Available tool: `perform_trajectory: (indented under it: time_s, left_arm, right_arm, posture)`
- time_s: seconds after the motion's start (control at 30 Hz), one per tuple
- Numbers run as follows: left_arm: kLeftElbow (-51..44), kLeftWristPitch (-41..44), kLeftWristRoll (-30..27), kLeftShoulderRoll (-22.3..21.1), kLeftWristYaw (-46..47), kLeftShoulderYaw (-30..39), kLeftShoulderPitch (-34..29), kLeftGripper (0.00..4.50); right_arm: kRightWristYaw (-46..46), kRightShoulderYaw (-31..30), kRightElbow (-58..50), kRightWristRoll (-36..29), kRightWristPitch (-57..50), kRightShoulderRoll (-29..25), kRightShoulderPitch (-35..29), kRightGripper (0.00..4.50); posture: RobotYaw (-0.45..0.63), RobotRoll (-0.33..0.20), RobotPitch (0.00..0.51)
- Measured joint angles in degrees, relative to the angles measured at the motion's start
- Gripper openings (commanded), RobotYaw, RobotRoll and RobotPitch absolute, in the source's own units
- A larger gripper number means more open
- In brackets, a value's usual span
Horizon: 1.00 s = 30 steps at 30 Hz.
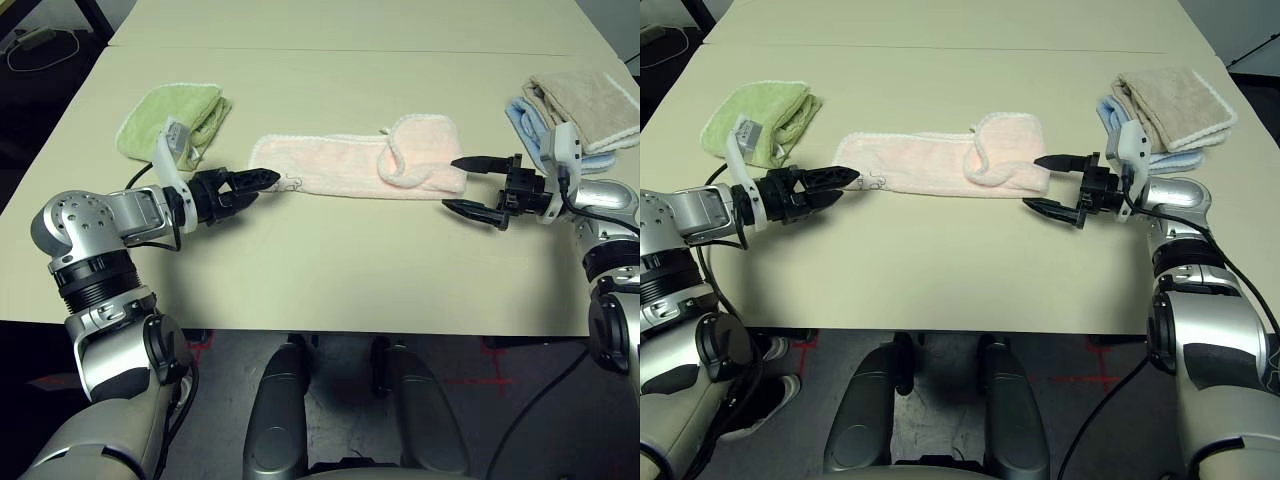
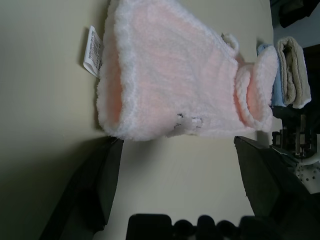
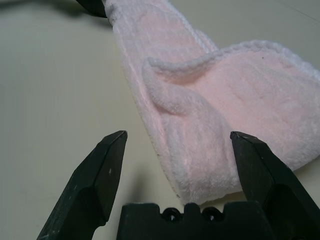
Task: Fold the towel and set it aside.
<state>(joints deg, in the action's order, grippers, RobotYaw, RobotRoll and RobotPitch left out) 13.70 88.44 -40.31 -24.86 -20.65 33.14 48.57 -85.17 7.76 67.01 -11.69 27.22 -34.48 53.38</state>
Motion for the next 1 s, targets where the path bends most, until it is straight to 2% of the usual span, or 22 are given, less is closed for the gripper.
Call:
perform_trajectory:
  time_s: [0.33, 0.43, 0.77, 1.0]
  left_arm:
    - [5.2, -7.8, 2.0, 0.4, 1.7, -0.9, 2.2, 4.50]
    - [5.4, -8.6, 2.1, 0.1, 1.7, -1.6, 2.2, 3.95]
    - [6.8, -9.0, 2.3, -1.2, 2.0, -2.3, 1.9, 0.11]
    - [7.2, -9.2, 2.3, -3.0, 2.0, -2.3, 1.7, 0.05]
  right_arm:
    - [0.0, 0.0, -0.1, 0.0, 0.0, 0.0, 0.0, 4.49]
    - [0.0, 0.0, -0.1, 0.0, 0.0, 0.0, 0.0, 4.50]
    - [0.2, 0.0, -0.1, 0.0, 0.0, 0.0, 0.0, 4.50]
    - [0.6, 0.0, -0.1, 0.0, 0.0, 0.0, 0.0, 4.50]
  posture:
    - [0.06, 0.000, 0.249]
    - [0.06, 0.000, 0.248]
    - [0.06, 0.000, 0.243]
    - [0.06, 0.000, 0.238]
